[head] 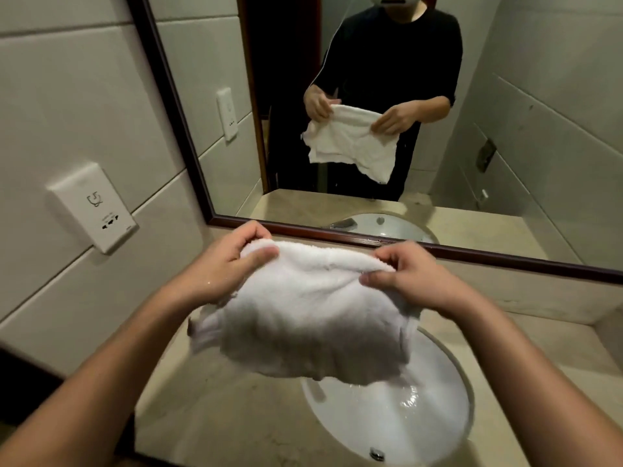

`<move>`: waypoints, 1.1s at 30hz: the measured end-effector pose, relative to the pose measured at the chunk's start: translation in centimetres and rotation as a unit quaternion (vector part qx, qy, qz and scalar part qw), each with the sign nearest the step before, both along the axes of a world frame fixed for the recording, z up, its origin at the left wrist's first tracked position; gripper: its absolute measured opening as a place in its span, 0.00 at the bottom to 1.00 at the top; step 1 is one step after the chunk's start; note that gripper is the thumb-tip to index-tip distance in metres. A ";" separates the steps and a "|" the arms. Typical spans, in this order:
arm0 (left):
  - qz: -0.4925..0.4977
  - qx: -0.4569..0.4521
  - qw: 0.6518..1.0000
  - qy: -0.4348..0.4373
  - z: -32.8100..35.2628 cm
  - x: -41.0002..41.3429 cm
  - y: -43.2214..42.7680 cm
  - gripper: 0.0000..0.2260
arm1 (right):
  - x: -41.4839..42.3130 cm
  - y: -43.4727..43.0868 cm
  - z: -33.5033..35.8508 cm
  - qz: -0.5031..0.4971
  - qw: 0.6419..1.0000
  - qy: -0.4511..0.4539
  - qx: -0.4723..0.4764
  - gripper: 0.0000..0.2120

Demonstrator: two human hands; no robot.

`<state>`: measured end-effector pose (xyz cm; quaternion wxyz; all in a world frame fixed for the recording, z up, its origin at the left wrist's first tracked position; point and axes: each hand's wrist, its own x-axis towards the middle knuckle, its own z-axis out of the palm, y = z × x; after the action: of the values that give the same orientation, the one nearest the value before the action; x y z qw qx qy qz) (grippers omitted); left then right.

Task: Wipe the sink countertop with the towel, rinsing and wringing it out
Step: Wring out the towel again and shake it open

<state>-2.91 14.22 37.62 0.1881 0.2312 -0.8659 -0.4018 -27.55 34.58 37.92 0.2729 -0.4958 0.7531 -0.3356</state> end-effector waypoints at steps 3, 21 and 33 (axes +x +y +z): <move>-0.077 -0.094 0.987 -0.107 2.0 0.5 -0.9 0.21 | -1.1 -0.8 3.4 0.096 0.988 0.114 0.032 0.11; -0.078 0.089 0.991 -0.061 3.4 1.8 -4.7 0.08 | -4.6 -0.3 4.0 0.028 0.975 0.181 -0.127 0.24; 0.110 0.302 0.944 0.077 0.0 1.0 -3.4 0.09 | -3.9 -1.0 0.9 -0.015 0.996 -0.076 -0.036 0.27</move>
<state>-1.92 10.84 37.64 0.2183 0.3395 -0.6561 -0.6377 -31.45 33.60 38.79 0.3063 -0.4672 0.7246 -0.4035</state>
